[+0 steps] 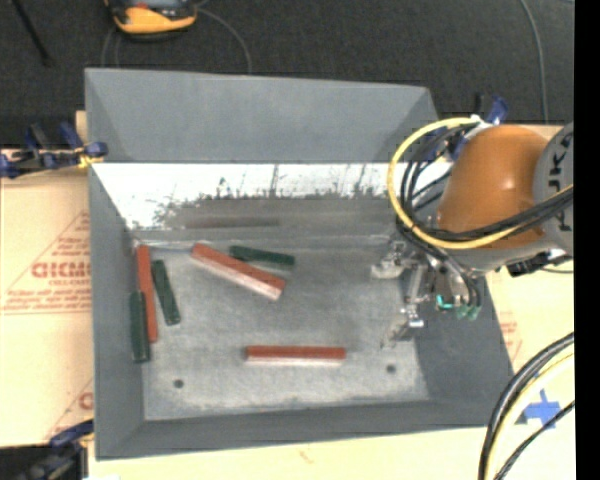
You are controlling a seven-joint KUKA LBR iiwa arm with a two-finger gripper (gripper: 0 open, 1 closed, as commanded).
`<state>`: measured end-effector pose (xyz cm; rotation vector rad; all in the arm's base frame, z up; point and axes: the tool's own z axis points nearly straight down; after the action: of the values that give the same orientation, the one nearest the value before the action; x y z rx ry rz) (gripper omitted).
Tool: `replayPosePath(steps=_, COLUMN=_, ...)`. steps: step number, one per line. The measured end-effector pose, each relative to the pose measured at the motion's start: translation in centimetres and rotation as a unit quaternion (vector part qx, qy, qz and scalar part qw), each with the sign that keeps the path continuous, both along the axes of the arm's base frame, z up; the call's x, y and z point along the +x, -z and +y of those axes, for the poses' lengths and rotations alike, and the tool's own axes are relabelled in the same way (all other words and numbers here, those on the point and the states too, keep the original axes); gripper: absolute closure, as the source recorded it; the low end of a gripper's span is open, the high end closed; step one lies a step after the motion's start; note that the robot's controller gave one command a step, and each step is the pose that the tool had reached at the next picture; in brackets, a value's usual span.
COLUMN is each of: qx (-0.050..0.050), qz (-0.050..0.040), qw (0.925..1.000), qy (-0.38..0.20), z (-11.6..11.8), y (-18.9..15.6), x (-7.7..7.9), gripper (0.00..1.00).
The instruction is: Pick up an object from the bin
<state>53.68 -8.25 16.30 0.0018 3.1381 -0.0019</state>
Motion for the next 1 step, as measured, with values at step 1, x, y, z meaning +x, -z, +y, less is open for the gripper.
replayPosePath(steps=1, qx=0.0, qz=0.0064, qw=0.9907, qy=-0.136, z=3.83, y=8.26, x=-4.25, gripper=1.0)
